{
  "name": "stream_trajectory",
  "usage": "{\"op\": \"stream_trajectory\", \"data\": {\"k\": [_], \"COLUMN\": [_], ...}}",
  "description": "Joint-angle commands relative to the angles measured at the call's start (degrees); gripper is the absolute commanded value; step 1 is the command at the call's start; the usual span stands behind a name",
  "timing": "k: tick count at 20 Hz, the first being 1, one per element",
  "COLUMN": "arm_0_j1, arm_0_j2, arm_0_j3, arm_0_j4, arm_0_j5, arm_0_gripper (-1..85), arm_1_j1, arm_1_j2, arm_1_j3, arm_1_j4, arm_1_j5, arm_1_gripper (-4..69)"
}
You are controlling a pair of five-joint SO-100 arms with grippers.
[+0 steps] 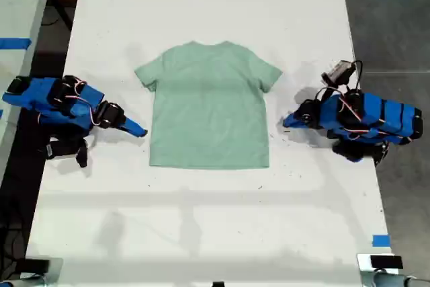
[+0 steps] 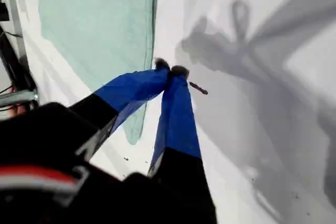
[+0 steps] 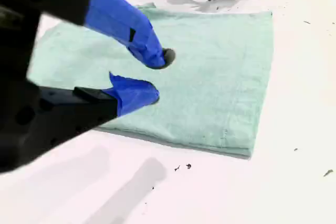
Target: Fold t shirt
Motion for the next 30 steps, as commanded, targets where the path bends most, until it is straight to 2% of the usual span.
{"op": "stream_trajectory", "data": {"k": [1, 2, 3, 4, 5, 7, 8, 9, 12, 13, 15, 17, 21, 22, 23, 24, 27, 30], "arm_0_j1": [-0.4, -0.4, -0.4, -0.4, -0.4, -0.4, -0.4, -0.4, -0.4, -0.4, -0.4, -0.4, -0.4, -0.4, -0.4, -0.4, -0.3, -0.3], "arm_0_j2": [0.5, 0.5, 0.5, 0.5, 0.5, 0.5, 0.5, 0.5, 0.5, 0.5, 0.5, 0.5, 0.5, 0.5, 0.5, 0.5, 0.7, 0.7], "arm_0_j3": [0.4, 0.4, 0.4, 0.4, 0.4, 0.4, 0.4, 0.4, 0.4, 0.4, 0.4, 0.4, 0.4, 0.4, 0.4, 0.4, 0.4, 0.4], "arm_0_j4": [-0.4, -0.4, -0.4, -0.4, -0.4, -0.4, -0.4, -0.4, -0.4, -0.4, -0.4, -0.4, -0.4, -0.4, -0.4, -0.4, -0.3, -0.3], "arm_0_j5": [0.4, 0.4, 0.4, 0.4, 0.4, 0.4, 0.4, 0.4, 0.4, 0.4, 0.4, 0.4, 0.4, 0.4, 0.4, 0.4, 0.4, 0.4], "arm_0_gripper": [6.8, 6.8, 6.8, 6.8, 6.8, 6.8, 6.8, 6.8, 6.8, 6.8, 6.8, 6.8, 6.8, 6.8, 6.8, 6.8, 6.9, 7.0], "arm_1_j1": [-0.4, -1.6, -1.2, 0.7, 4.7, 16.7, 21.9, 25.0, 33.0, 35.3, 38.1, 40.4, 44.6, 45.3, 45.8, 45.8, 45.1, 43.6], "arm_1_j2": [0.5, 0.5, 0.4, -0.4, -4.4, -25.2, -38.0, -50.0, -75.2, -80.3, -88.7, -95.0, -105.8, -108.9, -113.0, -115.1, -113.6, -100.5], "arm_1_j3": [2.9, 3.0, 2.3, -1.5, -8.2, -26.1, -35.4, -44.8, -66.5, -70.4, -75.1, -75.9, -68.7, -65.5, -65.7, -68.4, -68.4, -67.9], "arm_1_j4": [0.1, -0.7, -2.7, -3.3, -1.4, 1.1, 1.4, 2.3, 4.0, 3.1, -0.3, -5.2, -19.2, -24.0, -24.9, -22.4, -21.0, -18.5], "arm_1_j5": [1.1, 3.4, 0.4, -5.0, -10.2, -22.9, -29.1, -33.6, -42.5, -44.4, -46.6, -46.8, -45.3, -44.7, -43.7, -43.7, -43.2, -43.6], "arm_1_gripper": [0.9, 1.0, 0.8, 0.8, 0.7, 0.6, 5.6, 14.8, 28.9, 29.7, 25.2, 24.8, 24.3, 17.4, 4.9, 1.1, 1.2, 1.2]}}
